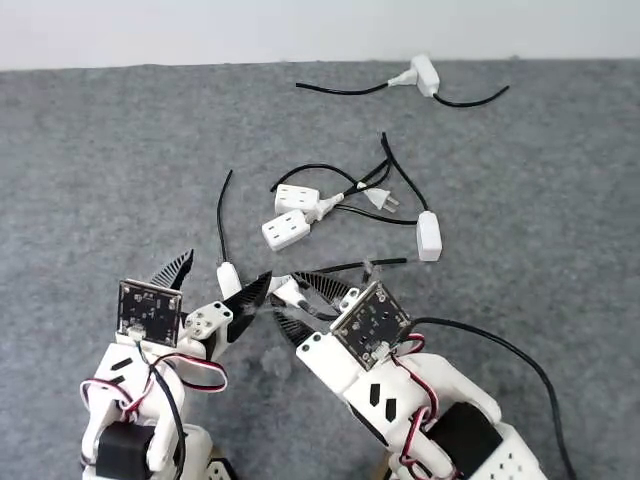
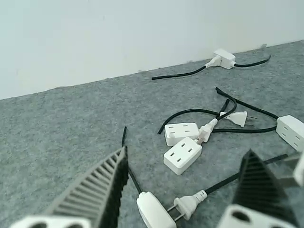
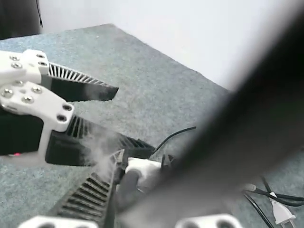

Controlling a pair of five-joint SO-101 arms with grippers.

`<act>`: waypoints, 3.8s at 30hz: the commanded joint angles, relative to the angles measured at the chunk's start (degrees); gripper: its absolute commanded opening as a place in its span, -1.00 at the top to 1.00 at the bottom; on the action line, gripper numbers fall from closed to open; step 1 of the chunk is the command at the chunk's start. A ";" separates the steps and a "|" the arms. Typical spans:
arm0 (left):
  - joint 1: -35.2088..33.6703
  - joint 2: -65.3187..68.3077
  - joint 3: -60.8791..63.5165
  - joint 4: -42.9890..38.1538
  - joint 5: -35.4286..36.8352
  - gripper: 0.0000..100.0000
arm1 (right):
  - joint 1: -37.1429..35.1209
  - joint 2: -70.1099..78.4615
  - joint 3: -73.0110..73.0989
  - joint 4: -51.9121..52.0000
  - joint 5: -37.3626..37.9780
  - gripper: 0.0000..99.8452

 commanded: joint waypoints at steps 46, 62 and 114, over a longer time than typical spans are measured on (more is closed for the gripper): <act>3.25 -1.23 -1.36 0.97 -4.31 0.30 | -1.27 -0.57 -0.44 0.57 1.32 0.98; 11.96 -1.23 -0.22 3.69 -4.66 0.30 | -1.10 -0.31 -0.44 -0.13 3.78 0.98; 2.11 -1.23 -4.26 3.60 -4.40 0.30 | -1.63 -0.57 0.70 0.84 3.60 0.98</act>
